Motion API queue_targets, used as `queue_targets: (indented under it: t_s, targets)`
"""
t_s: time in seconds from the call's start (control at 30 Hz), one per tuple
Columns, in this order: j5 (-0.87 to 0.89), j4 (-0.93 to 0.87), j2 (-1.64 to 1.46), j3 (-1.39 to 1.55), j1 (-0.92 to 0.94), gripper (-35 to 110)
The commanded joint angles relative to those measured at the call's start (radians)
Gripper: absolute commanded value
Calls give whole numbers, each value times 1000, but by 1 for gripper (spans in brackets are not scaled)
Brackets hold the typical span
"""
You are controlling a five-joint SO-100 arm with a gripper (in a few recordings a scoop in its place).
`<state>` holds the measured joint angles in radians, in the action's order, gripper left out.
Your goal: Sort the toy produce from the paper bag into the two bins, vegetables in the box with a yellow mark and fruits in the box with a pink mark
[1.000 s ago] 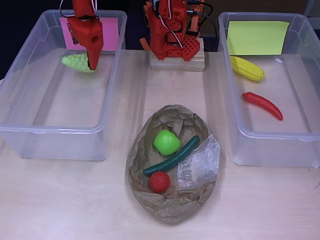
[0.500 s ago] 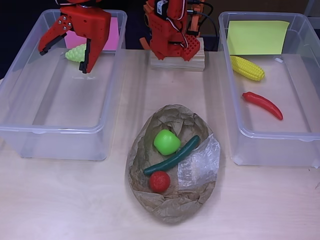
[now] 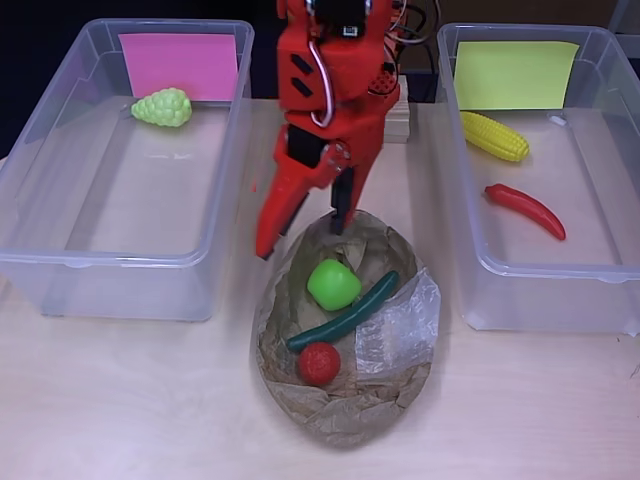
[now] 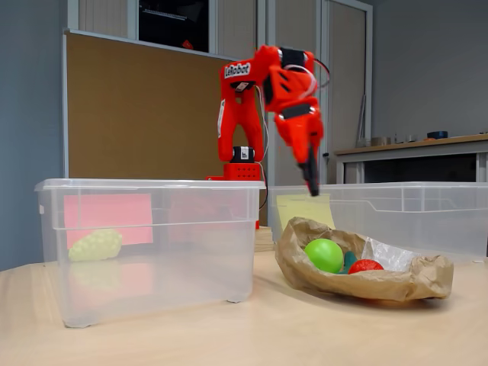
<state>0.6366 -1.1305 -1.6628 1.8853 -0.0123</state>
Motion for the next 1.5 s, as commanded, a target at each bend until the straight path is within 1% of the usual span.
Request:
queue_targets:
  t_s: [0.0, 0.13, 0.47, 0.87, 1.0, 1.1, 1.27, 1.47]
  targets:
    - [78, 25, 58, 14, -60, 48]
    - [135, 38, 127, 14, -83, 43]
    - [206, 115, 238, 48, -100, 41]
    - [219, 135, 385, -35, -127, 35]
    - [207, 75, 388, -92, -112, 20]
    - [202, -5, 382, -164, -103, 21]
    - [196, -187, 350, -334, -95, 21]
    - [146, -334, 178, -541, -60, 21]
